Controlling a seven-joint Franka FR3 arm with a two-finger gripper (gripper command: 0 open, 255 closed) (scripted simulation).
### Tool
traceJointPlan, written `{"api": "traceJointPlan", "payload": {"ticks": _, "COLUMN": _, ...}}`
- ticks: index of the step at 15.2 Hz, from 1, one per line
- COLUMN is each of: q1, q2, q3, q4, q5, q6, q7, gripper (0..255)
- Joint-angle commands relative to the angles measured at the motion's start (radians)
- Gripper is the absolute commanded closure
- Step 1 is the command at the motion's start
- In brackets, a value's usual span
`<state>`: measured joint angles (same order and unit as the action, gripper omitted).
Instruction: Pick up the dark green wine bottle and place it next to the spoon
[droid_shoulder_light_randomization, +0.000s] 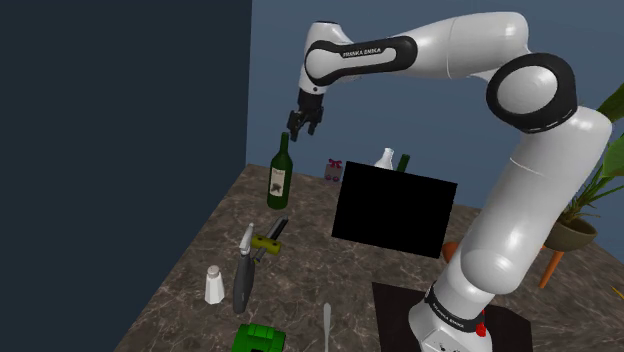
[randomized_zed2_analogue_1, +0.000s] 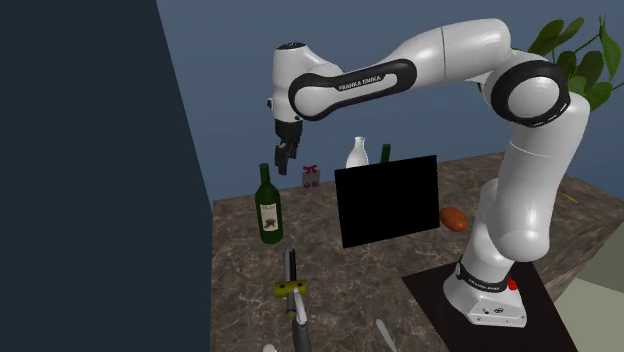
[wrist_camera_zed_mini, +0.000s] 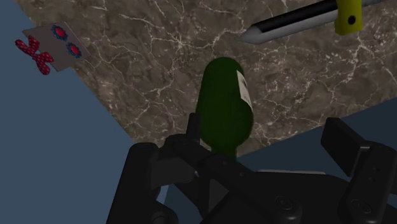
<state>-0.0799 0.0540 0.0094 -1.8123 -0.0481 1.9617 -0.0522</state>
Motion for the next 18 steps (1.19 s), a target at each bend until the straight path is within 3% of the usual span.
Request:
{"api": "traceJointPlan", "payload": {"ticks": 1, "q1": -0.004, "q2": 0.089, "q3": -0.004, "q4": 0.097, "q5": 0.004, "q6": -0.003, "q7": 0.002, "gripper": 0}}
{"api": "traceJointPlan", "payload": {"ticks": 5, "q1": -0.013, "q2": 0.247, "q3": -0.010, "q4": 0.290, "q5": 0.015, "q6": -0.029, "q7": 0.004, "gripper": 0}}
{"api": "traceJointPlan", "payload": {"ticks": 12, "q1": -0.015, "q2": 0.272, "q3": -0.011, "q4": 0.231, "q5": 0.014, "q6": 0.054, "q7": 0.004, "gripper": 0}}
{"api": "traceJointPlan", "payload": {"ticks": 18, "q1": -0.015, "q2": 0.274, "q3": -0.011, "q4": 0.227, "q5": 0.014, "q6": 0.060, "q7": 0.004, "gripper": 0}}
